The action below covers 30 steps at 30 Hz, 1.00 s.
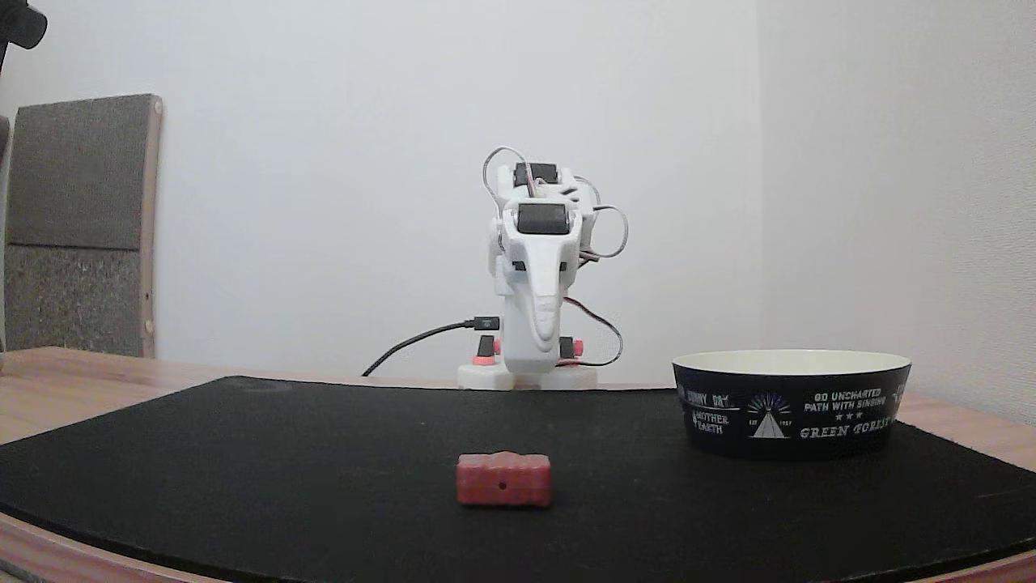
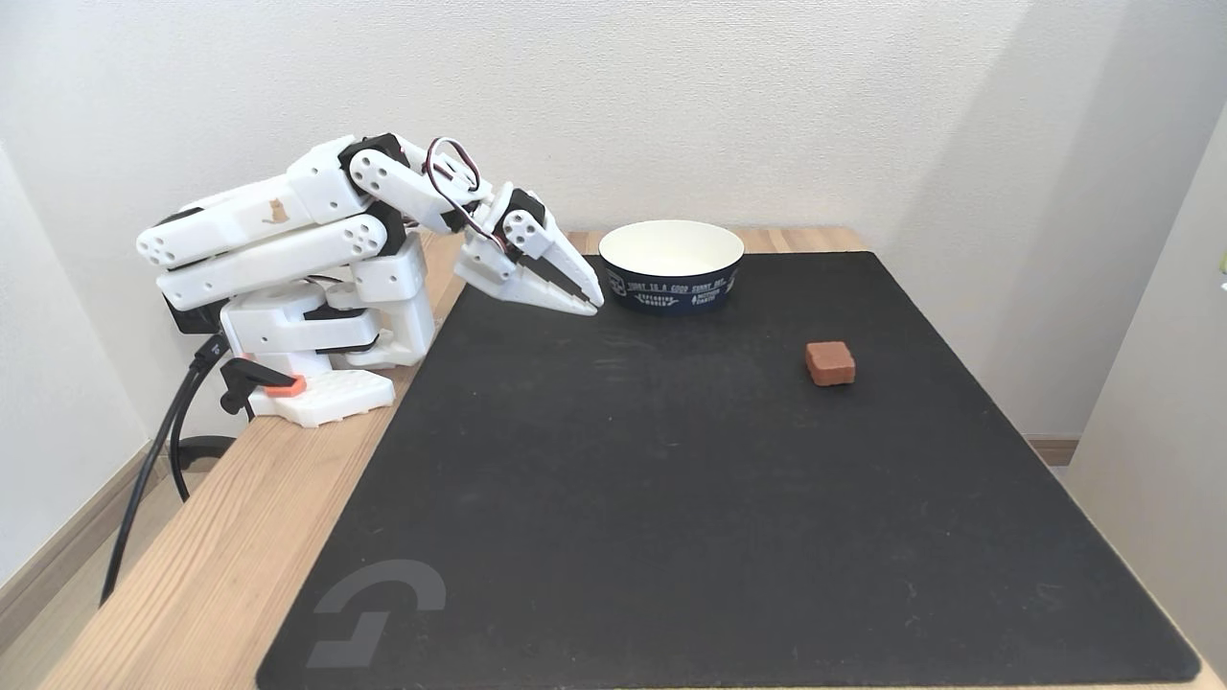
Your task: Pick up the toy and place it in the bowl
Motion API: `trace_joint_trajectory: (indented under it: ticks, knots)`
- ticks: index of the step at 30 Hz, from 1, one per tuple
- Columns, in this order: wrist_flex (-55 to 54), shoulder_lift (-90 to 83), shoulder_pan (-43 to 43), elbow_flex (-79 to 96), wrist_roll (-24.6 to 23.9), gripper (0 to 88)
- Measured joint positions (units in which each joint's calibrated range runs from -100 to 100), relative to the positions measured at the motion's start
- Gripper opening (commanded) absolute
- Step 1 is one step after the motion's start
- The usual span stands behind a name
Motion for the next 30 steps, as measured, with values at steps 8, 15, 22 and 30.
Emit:
trace_joint_trajectory:
  ticks: [8,15,22,30]
  knots:
    - [0.0,0.0,0.0,0.0,0.0,40.4]
    - [0.0,0.0,0.7,-0.1,0.0,40.7]
    - [0.0,11.3,2.9,-11.5,-0.2,40.9]
    - [0.7,63.5,2.5,-56.3,0.0,40.6]
